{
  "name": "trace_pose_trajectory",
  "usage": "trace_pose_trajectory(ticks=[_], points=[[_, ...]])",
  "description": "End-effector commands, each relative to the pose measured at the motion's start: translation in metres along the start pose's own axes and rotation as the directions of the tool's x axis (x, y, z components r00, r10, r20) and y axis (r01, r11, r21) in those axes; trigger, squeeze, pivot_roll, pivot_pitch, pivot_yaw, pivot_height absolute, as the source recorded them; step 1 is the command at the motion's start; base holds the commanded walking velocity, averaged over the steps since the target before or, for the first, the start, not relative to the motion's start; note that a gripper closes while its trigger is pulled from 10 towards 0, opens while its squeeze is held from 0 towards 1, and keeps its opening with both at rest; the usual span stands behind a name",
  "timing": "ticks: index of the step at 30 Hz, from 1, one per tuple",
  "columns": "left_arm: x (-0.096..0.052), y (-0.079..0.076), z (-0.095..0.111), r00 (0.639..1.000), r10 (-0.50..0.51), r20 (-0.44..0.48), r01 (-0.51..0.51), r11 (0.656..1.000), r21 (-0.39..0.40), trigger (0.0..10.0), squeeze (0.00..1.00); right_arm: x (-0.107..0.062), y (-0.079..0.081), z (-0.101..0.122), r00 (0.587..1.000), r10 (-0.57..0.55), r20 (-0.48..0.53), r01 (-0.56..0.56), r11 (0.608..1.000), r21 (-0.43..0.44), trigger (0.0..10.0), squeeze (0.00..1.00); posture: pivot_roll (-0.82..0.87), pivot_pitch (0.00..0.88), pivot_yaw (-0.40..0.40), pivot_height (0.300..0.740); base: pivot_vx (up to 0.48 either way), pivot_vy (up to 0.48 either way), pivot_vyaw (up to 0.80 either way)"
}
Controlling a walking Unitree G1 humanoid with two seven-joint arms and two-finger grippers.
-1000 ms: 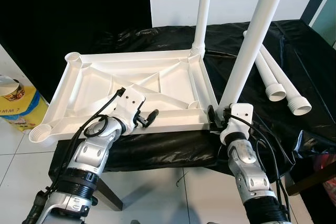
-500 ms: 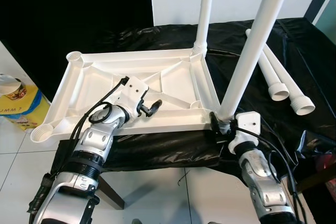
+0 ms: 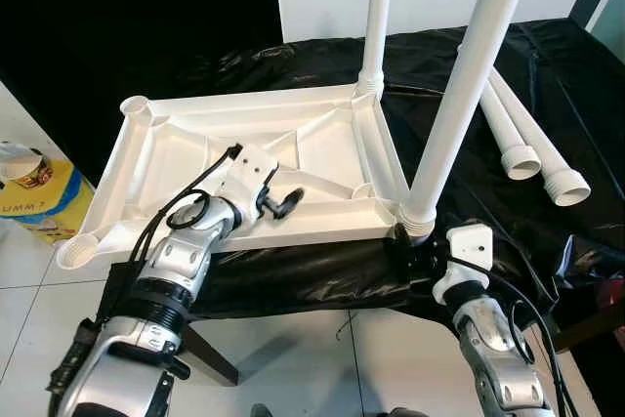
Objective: Building children table
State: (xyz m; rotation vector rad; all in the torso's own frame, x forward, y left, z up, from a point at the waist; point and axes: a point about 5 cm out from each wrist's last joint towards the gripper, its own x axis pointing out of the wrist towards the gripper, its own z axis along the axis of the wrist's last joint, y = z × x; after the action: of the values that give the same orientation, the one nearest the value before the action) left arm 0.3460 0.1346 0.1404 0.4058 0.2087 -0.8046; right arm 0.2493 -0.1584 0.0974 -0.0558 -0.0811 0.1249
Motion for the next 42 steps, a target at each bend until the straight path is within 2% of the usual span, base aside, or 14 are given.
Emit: trace_pose_trajectory(ticks=[1, 5, 7, 8, 10, 15, 17, 21, 22, 23, 24, 29, 42], points=[[0.003, -0.005, -0.005, 0.996, -0.076, -0.046, 0.077, 0.997, 0.026, 10.0, 0.00, -0.001, 0.002, 0.000, 1.000, 0.002, -0.002, -0.002, 1.000, 0.002, 10.0, 0.00, -0.08, 0.079, 0.075, 0.740, 0.000, 0.000, 0.00], [0.004, -0.003, -0.008, 0.994, -0.076, -0.083, 0.078, 0.997, 0.027, 10.0, 0.00, -0.001, 0.002, 0.001, 1.000, 0.000, 0.001, 0.000, 1.000, 0.003, 10.0, 0.00, -0.09, 0.080, 0.076, 0.740, 0.000, 0.000, 0.00], [0.006, 0.001, -0.014, 0.990, -0.041, -0.138, 0.043, 0.999, 0.014, 10.0, 0.00, 0.000, 0.002, 0.002, 1.000, -0.003, 0.004, 0.003, 1.000, 0.004, 10.0, 0.00, -0.09, 0.081, 0.079, 0.740, 0.000, 0.000, 0.00], [0.006, 0.001, -0.014, 0.990, -0.041, -0.138, 0.043, 0.999, 0.014, 10.0, 0.00, 0.000, 0.002, 0.002, 1.000, -0.003, 0.004, 0.003, 1.000, 0.004, 10.0, 0.00, -0.09, 0.081, 0.079, 0.740, 0.000, 0.000, 0.00], [0.008, 0.010, -0.018, 0.981, 0.031, -0.190, -0.033, 0.999, -0.006, 10.0, 0.00, 0.000, 0.002, 0.002, 1.000, -0.005, 0.004, 0.005, 1.000, 0.004, 10.0, 0.00, -0.09, 0.081, 0.080, 0.740, 0.000, 0.000, 0.00], [0.009, 0.018, -0.018, 0.971, 0.089, -0.222, -0.097, 0.995, -0.026, 10.0, 0.00, 0.000, 0.002, 0.002, 1.000, -0.006, 0.004, 0.006, 1.000, 0.003, 10.0, 0.00, -0.09, 0.081, 0.081, 0.740, 0.000, 0.000, 0.00], [0.010, 0.026, -0.018, 0.958, 0.136, -0.252, -0.153, 0.987, -0.051, 10.0, 0.00, 0.001, 0.003, 0.003, 1.000, -0.004, 0.005, 0.004, 1.000, 0.003, 10.0, 0.00, -0.09, 0.082, 0.084, 0.740, 0.000, 0.000, 0.00], [0.009, 0.030, -0.018, 0.952, 0.150, -0.266, -0.173, 0.983, -0.065, 10.0, 0.00, 0.002, 0.003, 0.003, 1.000, -0.003, 0.006, 0.003, 1.000, 0.003, 10.0, 0.00, -0.09, 0.081, 0.085, 0.740, 0.000, 0.000, 0.00], [0.009, 0.033, -0.019, 0.949, 0.158, -0.275, -0.182, 0.981, -0.065, 6.7, 0.00, 0.002, 0.004, 0.003, 1.000, -0.003, 0.007, 0.003, 1.000, 0.004, 10.0, 0.00, -0.09, 0.082, 0.085, 0.740, 0.000, 0.000, 0.00], [0.009, 0.033, -0.019, 0.949, 0.158, -0.275, -0.182, 0.981, -0.065, 6.7, 0.00, 0.002, 0.004, 0.003, 1.000, -0.003, 0.007, 0.003, 1.000, 0.004, 10.0, 0.00, -0.09, 0.082, 0.085, 0.740, 0.000, 0.000, 0.00], [0.008, 0.036, -0.020, 0.942, 0.178, -0.286, -0.210, 0.974, -0.083, 0.0, 0.00, 0.002, 0.004, 0.003, 1.000, -0.004, 0.007, 0.004, 1.000, 0.004, 10.0, 0.00, -0.09, 0.082, 0.088, 0.740, 0.000, 0.000, 0.00], [0.007, 0.043, -0.019, 0.934, 0.212, -0.287, -0.247, 0.965, -0.092, 0.0, 0.00, 0.002, 0.004, 0.003, 1.000, -0.010, 0.008, 0.010, 1.000, 0.008, 10.0, 0.00, -0.09, 0.079, 0.094, 0.740, 0.000, 0.000, 0.00], [0.010, 0.048, -0.009, 0.938, 0.237, -0.252, -0.262, 0.962, -0.074, 0.0, 0.00, 0.006, 0.007, 0.003, 1.000, -0.007, 0.013, 0.007, 1.000, 0.015, 10.0, 0.00, -0.08, 0.077, 0.093, 0.740, 0.000, 0.000, 0.00]])
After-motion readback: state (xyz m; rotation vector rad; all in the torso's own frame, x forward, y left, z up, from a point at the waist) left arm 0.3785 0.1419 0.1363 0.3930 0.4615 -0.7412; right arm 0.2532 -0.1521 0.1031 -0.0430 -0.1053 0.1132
